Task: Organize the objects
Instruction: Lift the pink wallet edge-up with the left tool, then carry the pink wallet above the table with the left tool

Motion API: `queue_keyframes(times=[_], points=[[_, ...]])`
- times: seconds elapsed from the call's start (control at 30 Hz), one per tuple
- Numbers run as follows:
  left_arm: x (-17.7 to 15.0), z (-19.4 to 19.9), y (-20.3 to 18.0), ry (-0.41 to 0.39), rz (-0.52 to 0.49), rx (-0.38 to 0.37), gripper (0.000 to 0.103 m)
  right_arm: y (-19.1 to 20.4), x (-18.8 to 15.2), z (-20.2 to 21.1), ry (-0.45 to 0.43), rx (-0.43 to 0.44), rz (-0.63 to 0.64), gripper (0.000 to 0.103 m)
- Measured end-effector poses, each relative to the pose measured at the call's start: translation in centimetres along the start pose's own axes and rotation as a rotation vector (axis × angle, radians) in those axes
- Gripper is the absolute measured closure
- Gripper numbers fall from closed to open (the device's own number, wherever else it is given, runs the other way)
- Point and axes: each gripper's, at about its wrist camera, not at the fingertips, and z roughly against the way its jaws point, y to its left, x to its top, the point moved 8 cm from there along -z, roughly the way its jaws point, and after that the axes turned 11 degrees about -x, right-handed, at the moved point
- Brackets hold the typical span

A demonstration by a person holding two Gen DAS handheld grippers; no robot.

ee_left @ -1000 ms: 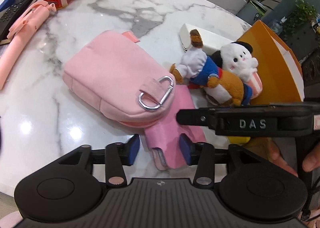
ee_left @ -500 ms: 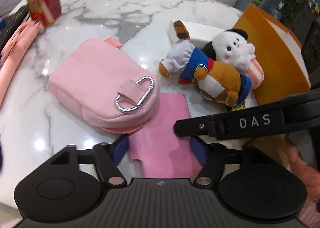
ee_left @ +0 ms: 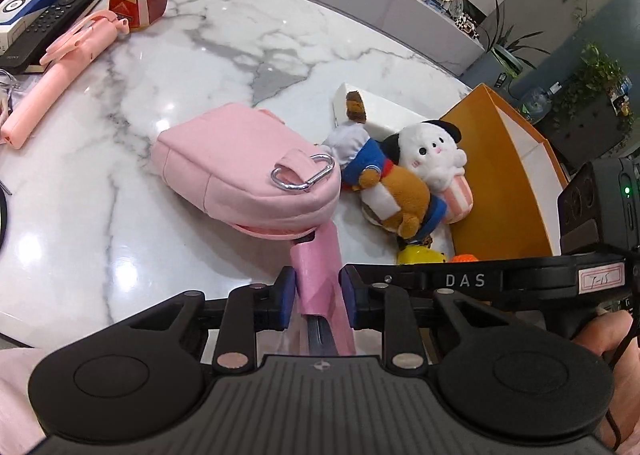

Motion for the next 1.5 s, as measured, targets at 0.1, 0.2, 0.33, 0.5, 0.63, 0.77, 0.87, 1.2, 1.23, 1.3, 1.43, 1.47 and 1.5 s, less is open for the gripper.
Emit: queue_keyframes(times=[0.1, 0.2, 0.33, 0.5, 0.63, 0.77, 0.87, 1.2, 1.23, 1.3, 1.43, 1.47, 1.5], points=[[-0.3, 0.1, -1.0, 0.01, 0.026, -0.066, 0.078, -0.6, -0.1, 0.4, -0.006, -0.014, -0.019, 0.101], [-0.6, -0.4, -2.3, 0.015, 0.013, -0.083, 0.08, -1.1, -0.4, 1.3, -0.031, -0.057, 0.004, 0.101], [-0.4, -1.5, -2.9, 0.019, 0.068, -0.136, 0.08, -2.3, -0.6, 1.8, -0.044, -0.058, -0.009, 0.103], [0.0, -3.3, -2.7, 0.043, 0.097, -0.079, 0.072, -2.6, -0.6, 1.9, -0.057, -0.058, 0.03, 0.103], [0.2, -4.0, -2.4, 0.059, 0.088, -0.008, 0.074, -2.6, -0.8, 1.8, -0.067, -0.059, 0.054, 0.103], [-0.3, -5.1, -1.8, 0.095, 0.036, 0.056, 0.07, -2.8, -0.7, 1.9, -0.067, -0.05, 0.046, 0.102], [-0.7, -4.5, -1.8, 0.089, 0.042, 0.034, 0.074, -2.7, -0.9, 2.3, -0.07, -0.052, 0.06, 0.099], [-1.0, 1.3, -3.5, 0.024, -0.037, 0.006, 0.079, -1.9, -0.8, 5.1, -0.137, -0.061, 0.075, 0.095], [-0.7, 1.8, -3.7, 0.007, -0.055, 0.014, 0.079, -1.7, -0.8, 5.1, -0.14, -0.058, 0.073, 0.094], [0.1, 2.8, -3.9, -0.015, -0.092, 0.042, 0.079, -1.3, -0.7, 5.3, -0.149, -0.063, 0.073, 0.094], [1.2, 5.0, -4.7, -0.05, -0.138, 0.045, 0.079, -0.4, -0.7, 5.6, -0.152, -0.062, 0.084, 0.093], [1.4, 5.5, -4.8, -0.057, -0.141, 0.04, 0.079, -0.1, -0.7, 5.6, -0.153, -0.059, 0.086, 0.092], [1.5, 6.0, -4.9, -0.065, -0.146, 0.035, 0.079, 0.2, -0.7, 5.7, -0.154, -0.053, 0.088, 0.09]])
